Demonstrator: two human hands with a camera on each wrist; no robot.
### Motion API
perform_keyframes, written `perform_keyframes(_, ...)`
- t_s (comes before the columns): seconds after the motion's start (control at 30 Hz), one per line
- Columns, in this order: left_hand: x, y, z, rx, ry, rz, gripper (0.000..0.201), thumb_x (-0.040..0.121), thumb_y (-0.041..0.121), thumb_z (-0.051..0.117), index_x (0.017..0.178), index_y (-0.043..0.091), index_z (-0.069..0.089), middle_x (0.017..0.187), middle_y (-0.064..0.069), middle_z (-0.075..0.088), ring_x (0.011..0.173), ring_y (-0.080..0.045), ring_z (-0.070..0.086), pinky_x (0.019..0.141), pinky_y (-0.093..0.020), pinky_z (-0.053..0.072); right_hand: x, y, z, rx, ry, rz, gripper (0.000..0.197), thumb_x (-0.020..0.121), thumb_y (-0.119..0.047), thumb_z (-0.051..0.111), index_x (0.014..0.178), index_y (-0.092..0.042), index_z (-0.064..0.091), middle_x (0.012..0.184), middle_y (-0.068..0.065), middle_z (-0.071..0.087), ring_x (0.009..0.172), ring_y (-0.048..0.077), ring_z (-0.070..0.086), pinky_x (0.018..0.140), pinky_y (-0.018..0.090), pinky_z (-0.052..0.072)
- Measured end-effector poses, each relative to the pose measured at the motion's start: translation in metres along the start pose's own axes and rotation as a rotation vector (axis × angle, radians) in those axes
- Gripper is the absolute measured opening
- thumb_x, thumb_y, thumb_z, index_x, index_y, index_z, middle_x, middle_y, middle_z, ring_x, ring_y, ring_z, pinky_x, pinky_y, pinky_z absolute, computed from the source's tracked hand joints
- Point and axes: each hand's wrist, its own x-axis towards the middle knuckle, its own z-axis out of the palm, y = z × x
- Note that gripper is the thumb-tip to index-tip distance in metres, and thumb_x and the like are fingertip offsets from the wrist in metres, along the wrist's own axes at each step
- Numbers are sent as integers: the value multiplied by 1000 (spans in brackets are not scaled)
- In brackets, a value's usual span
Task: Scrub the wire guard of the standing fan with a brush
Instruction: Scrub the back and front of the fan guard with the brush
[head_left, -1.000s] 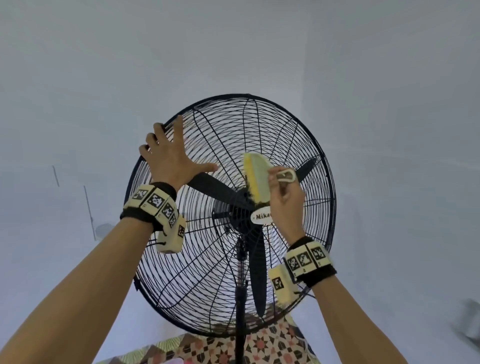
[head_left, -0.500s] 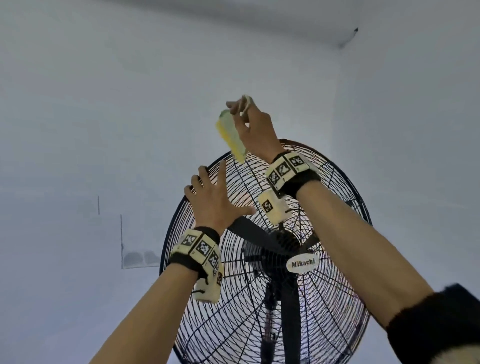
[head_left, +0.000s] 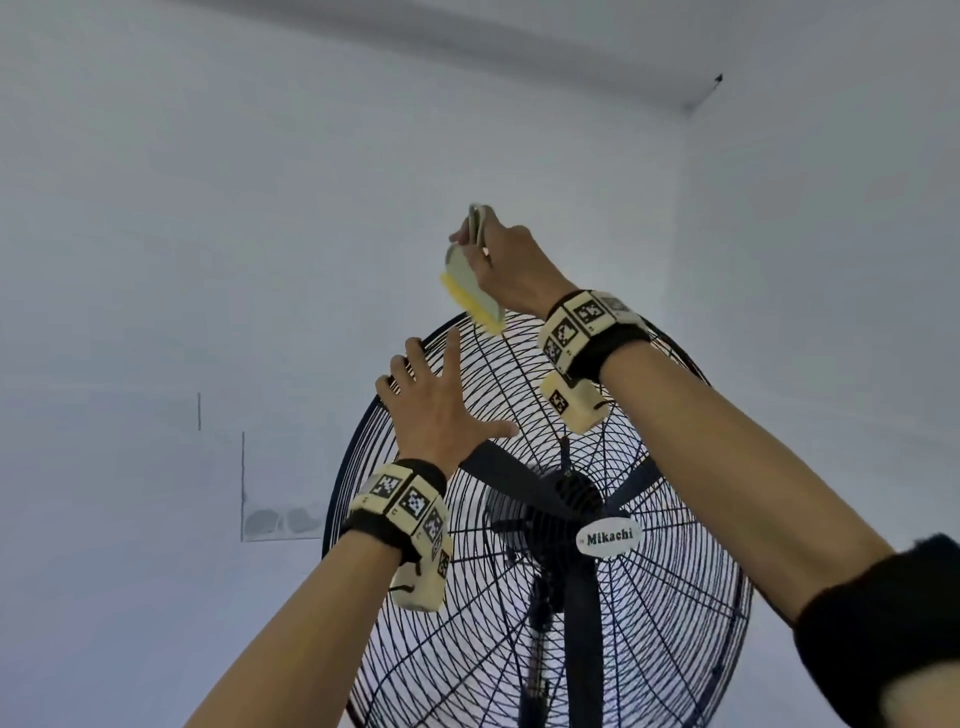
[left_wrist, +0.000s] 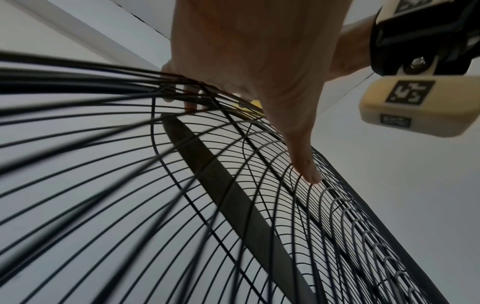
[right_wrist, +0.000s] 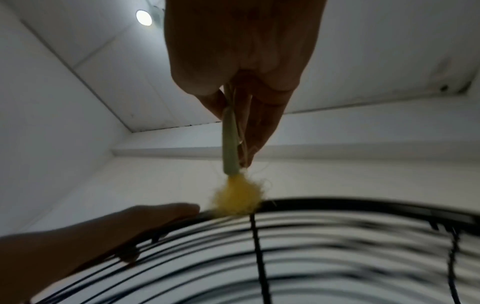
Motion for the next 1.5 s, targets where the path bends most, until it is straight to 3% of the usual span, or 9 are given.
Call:
perform_keyframes(0.2,0,-1,0,11,-5,4,143,56,101,57,164,29,-4,165,-23,16,147,-45,25,117,-61,26,3,-21,-18,-159,6,89,26,94,-34,45,96,-11,56,103,16,63,101,32,58,87,42,53)
perform_keyframes(0.43,-1,-1,2,-9,1,-1,143,55,101,57,164,31,-4,166,-24,15,149,-46,22,119,-61,24,-25,-20,14,-195,53,-93,21,101,-26,43,118,-15,48,100,6,69,84,29,66,74,43,56)
perform_keyframes(0.6,0,0,1,14,-1,0,143,56,102,56,164,31,-5,166,-24,15,148,-45,23,118,-61,25,-31,-27,-2,-298,139,-64,27,101,-25,46,119,-6,54,86,7,49,79,28,49,61,32,34)
perform_keyframes(0.8,-2,-2,0,3,-2,-2,143,56,101,58,163,31,-4,166,-24,14,149,-46,23,118,-60,26,-62,-3,4,-47,182,-132,18,101,-21,49,115,-10,49,109,-2,73,82,21,72,79,40,58)
perform_keyframes(0.93,0,1,-1,10,-11,-8,144,55,100,59,164,30,-4,166,-24,13,149,-46,22,118,-61,26,-71,9,-13,-36,206,-69,25,89,-30,43,102,-11,54,87,4,74,63,21,64,62,42,55)
perform_keyframes(1.17,-2,-1,-1,0,-10,-12,144,55,100,61,164,30,-3,166,-24,14,148,-46,22,118,-61,25,-95,23,-4,82,248,-169,13,105,-19,47,113,-9,46,133,-4,67,89,8,70,72,23,55)
perform_keyframes(1.33,-1,0,-2,7,-20,-14,144,55,100,61,164,30,-4,166,-23,14,148,-45,22,118,-61,25,-105,32,-5,21,250,-143,11,95,-15,57,102,-12,49,93,3,75,59,5,60,57,32,53)
perform_keyframes(1.43,-2,1,-3,7,-28,-13,144,56,99,61,164,30,-5,166,-23,12,149,-45,21,119,-61,24,-106,31,-8,76,303,-183,13,101,-19,55,109,-11,48,118,-4,73,70,1,66,61,19,54)
perform_keyframes(1.5,-2,2,-4,6,-33,-12,144,56,98,62,164,30,-5,167,-23,11,150,-46,20,119,-60,23,-108,32,-4,101,310,-195,15,105,-24,50,112,-12,45,135,-11,65,75,14,71,61,31,58)
